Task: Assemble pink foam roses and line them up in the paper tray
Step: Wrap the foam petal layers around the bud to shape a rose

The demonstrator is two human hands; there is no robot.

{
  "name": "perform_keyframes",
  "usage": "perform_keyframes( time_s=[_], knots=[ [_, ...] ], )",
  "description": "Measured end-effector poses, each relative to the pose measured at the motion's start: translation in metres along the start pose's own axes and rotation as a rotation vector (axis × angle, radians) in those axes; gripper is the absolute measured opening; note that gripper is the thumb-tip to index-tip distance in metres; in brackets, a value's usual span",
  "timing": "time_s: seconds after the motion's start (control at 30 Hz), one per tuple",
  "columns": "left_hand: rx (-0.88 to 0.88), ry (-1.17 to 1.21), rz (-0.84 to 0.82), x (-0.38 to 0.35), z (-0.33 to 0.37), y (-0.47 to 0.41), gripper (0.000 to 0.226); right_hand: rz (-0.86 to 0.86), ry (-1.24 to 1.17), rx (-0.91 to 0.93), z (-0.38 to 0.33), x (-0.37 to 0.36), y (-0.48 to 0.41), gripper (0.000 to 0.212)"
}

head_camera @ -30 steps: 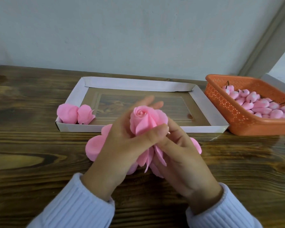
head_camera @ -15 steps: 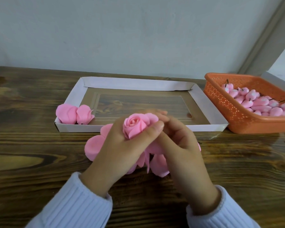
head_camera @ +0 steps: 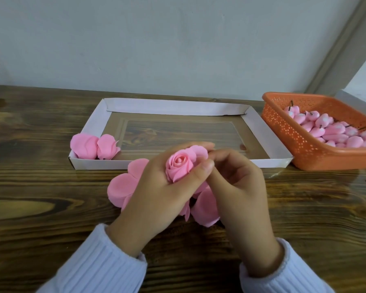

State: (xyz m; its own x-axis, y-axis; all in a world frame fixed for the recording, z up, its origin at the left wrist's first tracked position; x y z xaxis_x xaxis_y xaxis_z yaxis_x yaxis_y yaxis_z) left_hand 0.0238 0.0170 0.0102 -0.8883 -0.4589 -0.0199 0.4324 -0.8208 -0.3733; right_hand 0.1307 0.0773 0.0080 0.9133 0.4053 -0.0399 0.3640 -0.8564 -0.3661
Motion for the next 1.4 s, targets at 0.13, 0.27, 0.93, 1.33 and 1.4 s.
perform_keyframes(
  time_s=[0.13,0.27,0.93,1.33,1.4],
  knots=[
    [0.023,0.030,-0.028,0.001,-0.002,0.000,0.022,0.011,-0.016,-0.027,0.000,0.000,0.000,0.007],
    [0.014,0.049,-0.032,0.000,-0.001,0.001,0.017,0.000,-0.010,-0.024,-0.001,0.000,0.000,0.008],
    [0.070,0.160,0.277,0.006,-0.007,-0.006,0.023,0.001,0.410,0.233,-0.003,-0.004,0.005,0.029],
    [0.075,-0.053,0.073,-0.002,-0.004,0.000,0.026,0.191,0.376,0.226,-0.004,0.002,0.002,0.006],
    [0.105,-0.044,0.070,-0.001,-0.005,0.001,0.020,0.194,0.373,0.199,-0.004,0.003,0.000,0.006]
  ],
)
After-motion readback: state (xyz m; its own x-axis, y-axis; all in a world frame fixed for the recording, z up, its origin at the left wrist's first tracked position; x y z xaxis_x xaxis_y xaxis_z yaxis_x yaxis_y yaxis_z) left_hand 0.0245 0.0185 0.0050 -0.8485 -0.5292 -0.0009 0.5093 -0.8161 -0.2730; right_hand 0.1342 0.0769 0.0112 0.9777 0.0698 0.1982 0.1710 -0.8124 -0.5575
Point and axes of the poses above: each hand's wrist, its own y-axis away from the middle knuckle, its own x-axis out of the back of the hand, z = x × y, the point moved 2 cm from there along -y, towards the middle knuckle, and after that the axes turned 4 degrees about z, right-handed, at the moved point
